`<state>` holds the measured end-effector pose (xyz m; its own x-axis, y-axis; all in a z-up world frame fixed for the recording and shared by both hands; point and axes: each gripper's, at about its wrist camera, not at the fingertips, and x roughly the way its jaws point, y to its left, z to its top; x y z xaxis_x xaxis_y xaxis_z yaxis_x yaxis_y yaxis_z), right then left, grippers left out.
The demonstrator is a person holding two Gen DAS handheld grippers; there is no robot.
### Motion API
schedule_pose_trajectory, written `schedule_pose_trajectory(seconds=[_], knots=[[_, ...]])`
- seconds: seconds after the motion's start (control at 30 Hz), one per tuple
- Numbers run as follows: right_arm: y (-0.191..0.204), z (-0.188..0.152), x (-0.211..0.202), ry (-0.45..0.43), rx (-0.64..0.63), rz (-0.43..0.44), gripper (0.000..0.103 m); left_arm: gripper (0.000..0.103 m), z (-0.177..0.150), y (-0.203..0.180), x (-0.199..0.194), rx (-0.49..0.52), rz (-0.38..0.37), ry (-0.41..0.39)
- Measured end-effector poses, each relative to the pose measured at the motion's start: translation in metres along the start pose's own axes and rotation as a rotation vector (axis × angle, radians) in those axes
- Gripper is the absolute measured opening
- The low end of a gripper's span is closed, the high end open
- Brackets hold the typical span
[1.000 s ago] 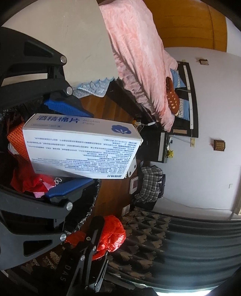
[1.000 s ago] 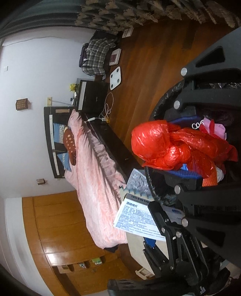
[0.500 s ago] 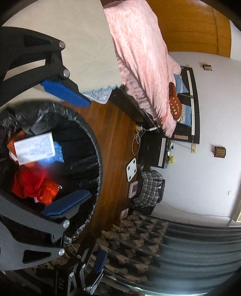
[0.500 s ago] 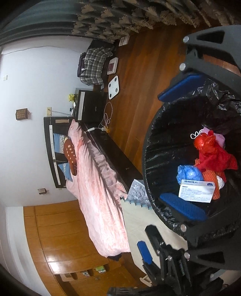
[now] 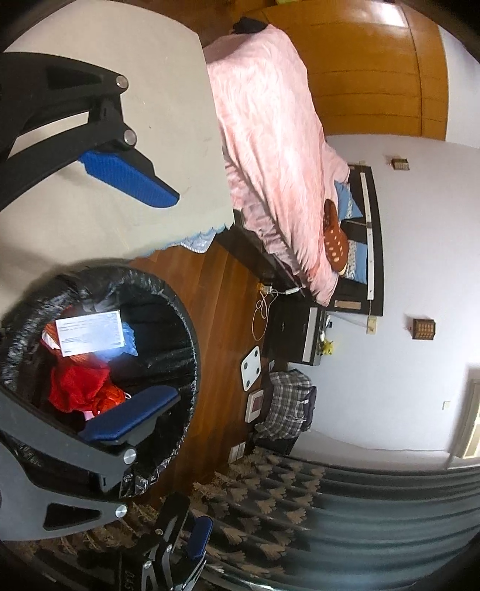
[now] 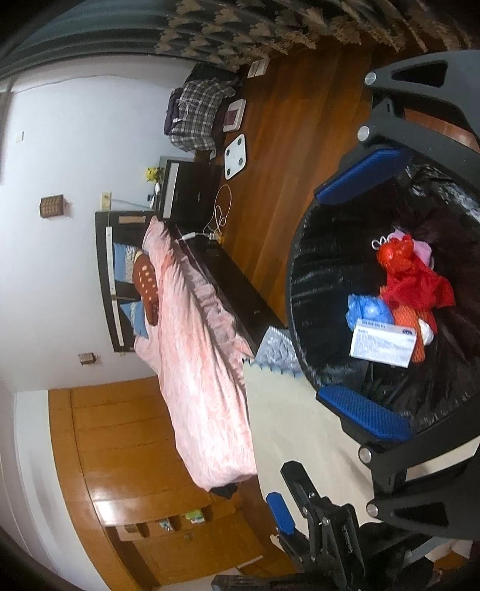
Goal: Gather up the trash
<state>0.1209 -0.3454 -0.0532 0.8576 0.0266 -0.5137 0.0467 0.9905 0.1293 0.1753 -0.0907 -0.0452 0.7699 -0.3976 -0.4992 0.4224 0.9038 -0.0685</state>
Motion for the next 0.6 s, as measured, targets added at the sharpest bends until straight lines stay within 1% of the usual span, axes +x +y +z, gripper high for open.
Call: schedule_pose_trajectory(seconds=[0.37,0.6], knots=[[0.033,0.001,-0.038,-0.027,-0.042,0.055,0.097,0.096,-0.006,0.004,-0.058,-0.026,0.042,-0.033],[0.048,-0.002,-0.055,-0.044,-0.050,0.080,0.097,0.096,-0.013,0.005,-0.086,-0.029,0.062,-0.054]])
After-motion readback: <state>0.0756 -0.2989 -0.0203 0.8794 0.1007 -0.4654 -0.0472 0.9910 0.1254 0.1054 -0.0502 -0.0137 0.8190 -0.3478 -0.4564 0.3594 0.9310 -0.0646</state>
